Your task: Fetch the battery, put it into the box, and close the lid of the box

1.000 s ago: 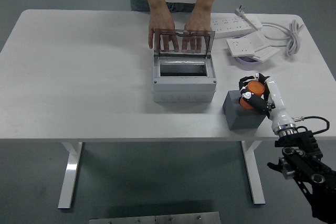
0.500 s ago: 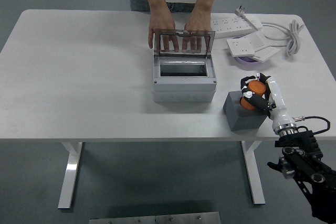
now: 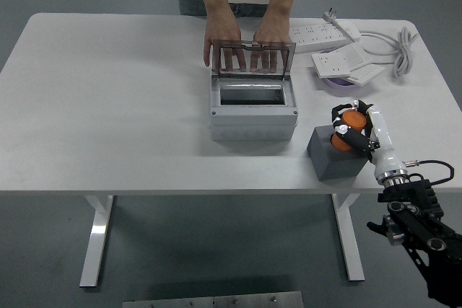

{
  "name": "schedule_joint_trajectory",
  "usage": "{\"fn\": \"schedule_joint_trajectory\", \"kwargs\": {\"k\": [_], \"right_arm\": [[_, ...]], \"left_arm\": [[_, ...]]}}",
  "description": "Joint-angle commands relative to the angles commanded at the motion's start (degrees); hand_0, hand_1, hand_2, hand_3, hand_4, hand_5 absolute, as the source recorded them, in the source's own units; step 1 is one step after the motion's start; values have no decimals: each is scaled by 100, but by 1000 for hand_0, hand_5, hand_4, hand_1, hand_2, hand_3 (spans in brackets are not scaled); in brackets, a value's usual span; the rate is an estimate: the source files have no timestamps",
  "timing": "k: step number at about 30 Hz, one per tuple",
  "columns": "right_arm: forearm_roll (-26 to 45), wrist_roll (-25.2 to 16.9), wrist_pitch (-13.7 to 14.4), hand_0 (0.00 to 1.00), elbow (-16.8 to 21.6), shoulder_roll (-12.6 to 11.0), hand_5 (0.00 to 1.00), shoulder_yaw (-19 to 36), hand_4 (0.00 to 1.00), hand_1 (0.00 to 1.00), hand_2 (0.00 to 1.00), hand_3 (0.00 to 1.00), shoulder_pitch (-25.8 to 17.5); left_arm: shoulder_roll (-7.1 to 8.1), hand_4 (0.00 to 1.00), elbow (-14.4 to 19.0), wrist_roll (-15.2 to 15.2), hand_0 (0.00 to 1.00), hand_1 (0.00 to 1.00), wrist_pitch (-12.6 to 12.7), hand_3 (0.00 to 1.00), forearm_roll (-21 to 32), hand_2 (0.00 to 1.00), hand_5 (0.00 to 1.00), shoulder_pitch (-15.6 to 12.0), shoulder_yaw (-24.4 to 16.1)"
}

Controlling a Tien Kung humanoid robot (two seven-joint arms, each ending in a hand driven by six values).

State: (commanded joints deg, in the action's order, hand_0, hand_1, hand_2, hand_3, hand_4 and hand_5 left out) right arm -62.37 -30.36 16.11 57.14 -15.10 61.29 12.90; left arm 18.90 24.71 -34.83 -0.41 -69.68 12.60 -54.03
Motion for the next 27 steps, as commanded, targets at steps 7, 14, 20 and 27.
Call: {"fn": "schedule_joint_trajectory", "kwargs": {"k": [7,14,20,27], "right_arm": [[160,-11,33,217,-6,4,55,30,248,242,299,335,16],[323,-35,79,211,16,-12,38,109,252,238,293,330,52],[387,-60,117,208,-10,-42,29,171,250,233,291,330,177],[205,28,212,201,33,-47,2,194,239,238,294,328,331]], "left_arm": [[2,500,2,-1,632,698,2,541,-1,573,2,0,-5],[4,500,9,-21,632,698,-11,541,-40,573,2,-15,-32],[8,500,13,-35,632,698,-25,541,-75,573,2,-17,-55],[18,500,16,-45,632,698,-35,541,-108,573,2,-27,-76]]}}
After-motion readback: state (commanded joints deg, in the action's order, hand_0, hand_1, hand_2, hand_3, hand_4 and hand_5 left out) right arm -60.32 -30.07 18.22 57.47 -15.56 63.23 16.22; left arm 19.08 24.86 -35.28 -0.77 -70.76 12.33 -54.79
